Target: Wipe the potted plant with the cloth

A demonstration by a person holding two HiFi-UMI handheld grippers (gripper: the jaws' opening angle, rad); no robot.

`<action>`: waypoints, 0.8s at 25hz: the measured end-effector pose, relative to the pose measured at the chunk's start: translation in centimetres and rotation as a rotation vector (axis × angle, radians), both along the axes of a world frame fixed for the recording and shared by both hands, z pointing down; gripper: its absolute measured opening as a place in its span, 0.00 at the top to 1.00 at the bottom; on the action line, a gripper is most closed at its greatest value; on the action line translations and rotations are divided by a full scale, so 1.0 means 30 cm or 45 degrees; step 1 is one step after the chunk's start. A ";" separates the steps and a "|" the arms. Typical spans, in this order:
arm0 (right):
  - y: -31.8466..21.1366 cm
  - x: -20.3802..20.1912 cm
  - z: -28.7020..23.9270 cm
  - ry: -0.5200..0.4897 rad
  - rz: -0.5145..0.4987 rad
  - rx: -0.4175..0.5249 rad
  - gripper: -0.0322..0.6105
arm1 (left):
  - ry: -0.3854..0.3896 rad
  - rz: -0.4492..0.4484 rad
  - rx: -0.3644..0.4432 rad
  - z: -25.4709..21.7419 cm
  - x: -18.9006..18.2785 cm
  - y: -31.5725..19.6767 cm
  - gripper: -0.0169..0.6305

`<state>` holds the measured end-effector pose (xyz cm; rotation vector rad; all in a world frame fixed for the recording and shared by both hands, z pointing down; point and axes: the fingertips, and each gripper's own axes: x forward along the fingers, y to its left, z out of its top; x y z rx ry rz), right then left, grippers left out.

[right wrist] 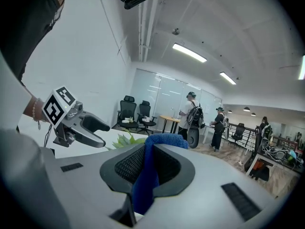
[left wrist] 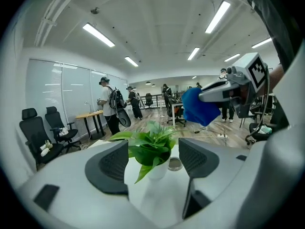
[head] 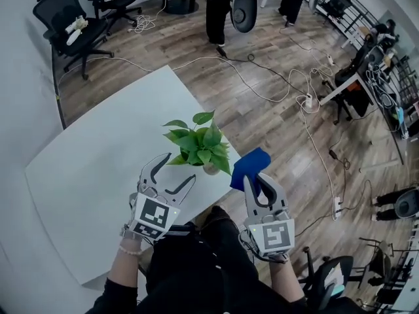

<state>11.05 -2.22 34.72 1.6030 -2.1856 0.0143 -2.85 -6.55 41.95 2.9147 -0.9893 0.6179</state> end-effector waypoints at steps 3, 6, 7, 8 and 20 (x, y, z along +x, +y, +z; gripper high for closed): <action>-0.045 0.031 0.020 0.032 -0.026 -0.011 0.83 | -0.021 -0.011 -0.036 0.059 -0.002 -0.007 0.45; -0.105 0.063 0.045 0.061 -0.064 -0.005 0.83 | -0.057 -0.035 -0.061 0.105 0.000 -0.019 0.43; -0.122 0.073 0.057 0.080 -0.086 -0.021 0.83 | -0.069 -0.037 -0.070 0.122 0.004 -0.020 0.42; -0.140 0.083 0.070 0.102 -0.113 -0.038 0.83 | -0.082 -0.036 -0.079 0.140 0.010 -0.021 0.42; -0.406 0.099 0.243 0.254 -0.565 -0.118 0.83 | -0.154 -0.133 -0.183 0.310 0.027 -0.093 0.37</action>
